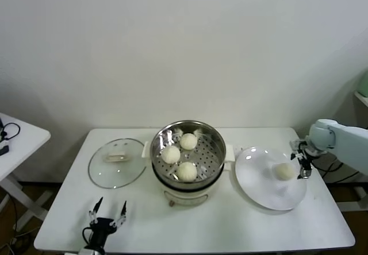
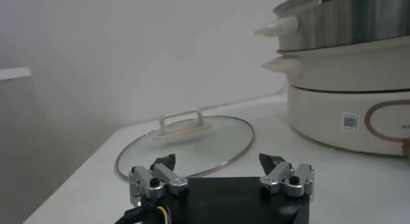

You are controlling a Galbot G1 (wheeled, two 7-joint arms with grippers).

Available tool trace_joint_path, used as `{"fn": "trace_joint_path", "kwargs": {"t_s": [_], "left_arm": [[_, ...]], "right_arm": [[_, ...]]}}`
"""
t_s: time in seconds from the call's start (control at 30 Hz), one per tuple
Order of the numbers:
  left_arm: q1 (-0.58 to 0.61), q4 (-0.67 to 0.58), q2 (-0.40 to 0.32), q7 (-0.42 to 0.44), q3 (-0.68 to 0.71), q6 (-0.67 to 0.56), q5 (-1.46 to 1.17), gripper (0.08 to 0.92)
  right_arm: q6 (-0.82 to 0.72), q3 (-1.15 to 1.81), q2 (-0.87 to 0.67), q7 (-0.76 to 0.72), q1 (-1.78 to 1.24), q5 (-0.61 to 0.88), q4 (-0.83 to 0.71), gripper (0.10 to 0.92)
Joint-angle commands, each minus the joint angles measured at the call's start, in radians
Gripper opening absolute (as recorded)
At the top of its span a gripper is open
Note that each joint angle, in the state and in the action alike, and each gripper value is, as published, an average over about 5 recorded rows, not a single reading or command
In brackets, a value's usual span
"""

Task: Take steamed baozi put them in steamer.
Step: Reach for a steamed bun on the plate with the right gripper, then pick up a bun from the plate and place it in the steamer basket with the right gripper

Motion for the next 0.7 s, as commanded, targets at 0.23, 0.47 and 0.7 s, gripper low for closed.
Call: {"fn": "trace_joint_path", "kwargs": {"t_s": [0.23,0.47,0.7], "left_arm": [[0.004,-0.003,0.004,0.0,0.0,0.0,0.001,0.823],[0.004,-0.005,0.003,0.0,0.0,0.0,0.001,0.823],[0.004,-0.009,0.006,0.0,-0.004,0.002,0.0,0.823]], "right_arm": [[-0.007,0.109,0.066,0.001,-0.1,-0.018,-0.07,0.82],[-0.01,0.104,0.06,-0.019,-0.09,-0.014,-0.052,0.718],[-0.017,-0.061,0.044,-0.056,0.146,0.148,0.064,0.529]]}}
